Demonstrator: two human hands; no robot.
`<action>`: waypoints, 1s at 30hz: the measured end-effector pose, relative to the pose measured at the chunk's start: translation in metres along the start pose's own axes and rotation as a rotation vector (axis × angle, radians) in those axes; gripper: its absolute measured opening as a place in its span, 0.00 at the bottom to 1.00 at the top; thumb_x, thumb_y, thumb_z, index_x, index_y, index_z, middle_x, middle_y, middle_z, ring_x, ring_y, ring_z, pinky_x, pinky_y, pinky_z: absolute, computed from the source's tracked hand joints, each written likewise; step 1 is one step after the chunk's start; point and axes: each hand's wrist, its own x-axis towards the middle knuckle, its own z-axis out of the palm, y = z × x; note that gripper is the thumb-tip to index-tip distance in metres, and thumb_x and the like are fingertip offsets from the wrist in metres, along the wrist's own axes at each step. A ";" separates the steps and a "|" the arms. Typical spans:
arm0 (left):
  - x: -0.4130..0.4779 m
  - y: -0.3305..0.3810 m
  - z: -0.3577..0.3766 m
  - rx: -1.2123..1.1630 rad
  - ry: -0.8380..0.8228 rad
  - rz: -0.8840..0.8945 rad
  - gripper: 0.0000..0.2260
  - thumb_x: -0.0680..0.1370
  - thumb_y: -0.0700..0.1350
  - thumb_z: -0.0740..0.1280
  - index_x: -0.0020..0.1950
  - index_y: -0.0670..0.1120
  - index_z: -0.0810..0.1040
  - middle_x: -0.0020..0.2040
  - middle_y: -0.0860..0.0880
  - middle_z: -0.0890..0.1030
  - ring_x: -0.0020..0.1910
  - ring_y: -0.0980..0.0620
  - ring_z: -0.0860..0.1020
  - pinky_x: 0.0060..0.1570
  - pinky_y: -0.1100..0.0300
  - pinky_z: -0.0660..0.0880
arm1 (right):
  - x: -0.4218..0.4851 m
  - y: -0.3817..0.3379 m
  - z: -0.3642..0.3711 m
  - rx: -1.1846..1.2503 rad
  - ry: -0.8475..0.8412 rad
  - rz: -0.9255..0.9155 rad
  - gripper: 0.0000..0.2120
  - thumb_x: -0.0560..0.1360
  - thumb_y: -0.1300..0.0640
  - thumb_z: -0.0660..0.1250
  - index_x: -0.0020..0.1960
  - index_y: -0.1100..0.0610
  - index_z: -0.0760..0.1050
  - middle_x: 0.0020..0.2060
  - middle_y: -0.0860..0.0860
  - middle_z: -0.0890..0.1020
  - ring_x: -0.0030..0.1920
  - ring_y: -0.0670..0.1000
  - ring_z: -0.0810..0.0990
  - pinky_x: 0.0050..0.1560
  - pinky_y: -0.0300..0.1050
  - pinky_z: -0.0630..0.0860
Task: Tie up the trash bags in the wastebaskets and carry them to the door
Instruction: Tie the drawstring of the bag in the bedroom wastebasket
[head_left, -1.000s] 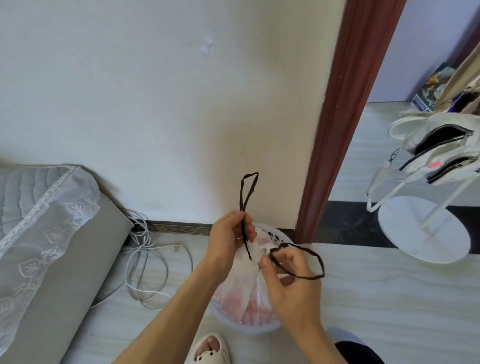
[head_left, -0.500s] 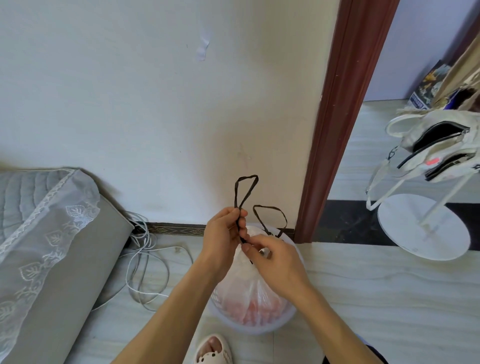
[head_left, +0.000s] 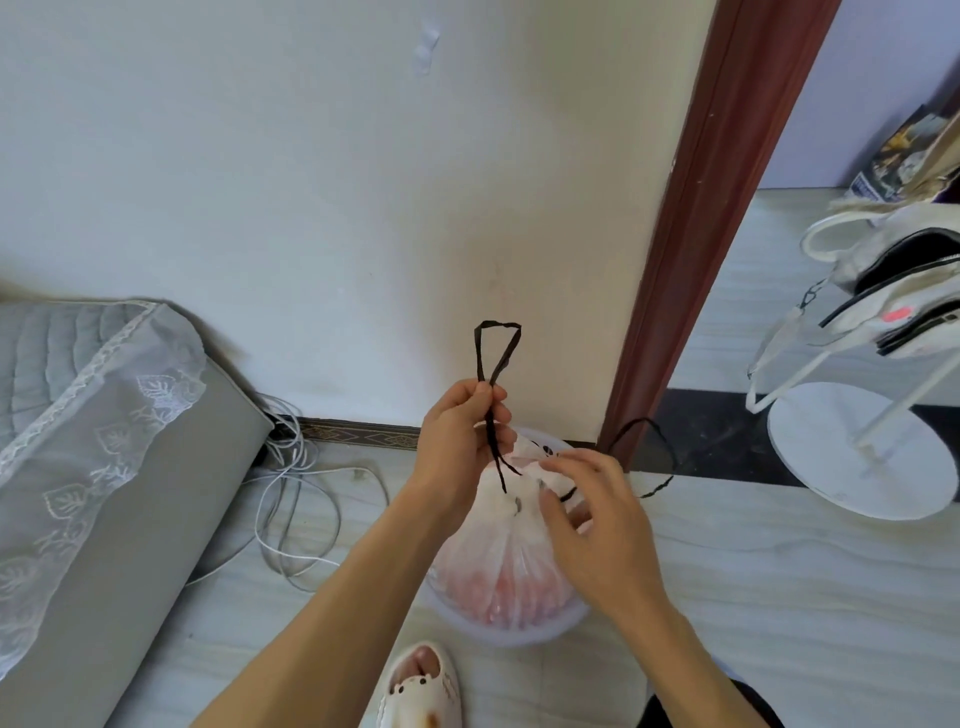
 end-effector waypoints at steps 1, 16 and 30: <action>0.000 0.000 0.000 -0.008 0.011 -0.005 0.10 0.83 0.40 0.57 0.45 0.43 0.75 0.33 0.49 0.76 0.30 0.50 0.74 0.40 0.55 0.73 | -0.008 0.003 -0.002 0.120 0.085 0.034 0.07 0.75 0.57 0.70 0.51 0.45 0.78 0.51 0.37 0.78 0.32 0.47 0.78 0.34 0.32 0.73; -0.011 -0.013 0.001 0.162 0.038 0.076 0.10 0.84 0.48 0.58 0.51 0.46 0.76 0.39 0.48 0.83 0.39 0.48 0.81 0.43 0.55 0.77 | -0.013 0.009 0.017 0.336 0.085 0.302 0.09 0.81 0.48 0.59 0.48 0.38 0.76 0.52 0.37 0.78 0.52 0.34 0.76 0.51 0.35 0.73; -0.006 -0.026 0.021 0.444 -0.028 0.049 0.11 0.80 0.54 0.63 0.50 0.47 0.74 0.37 0.53 0.77 0.29 0.59 0.70 0.34 0.62 0.68 | 0.016 0.000 -0.025 0.643 0.167 0.503 0.06 0.78 0.57 0.68 0.48 0.58 0.82 0.40 0.50 0.86 0.35 0.42 0.80 0.39 0.38 0.78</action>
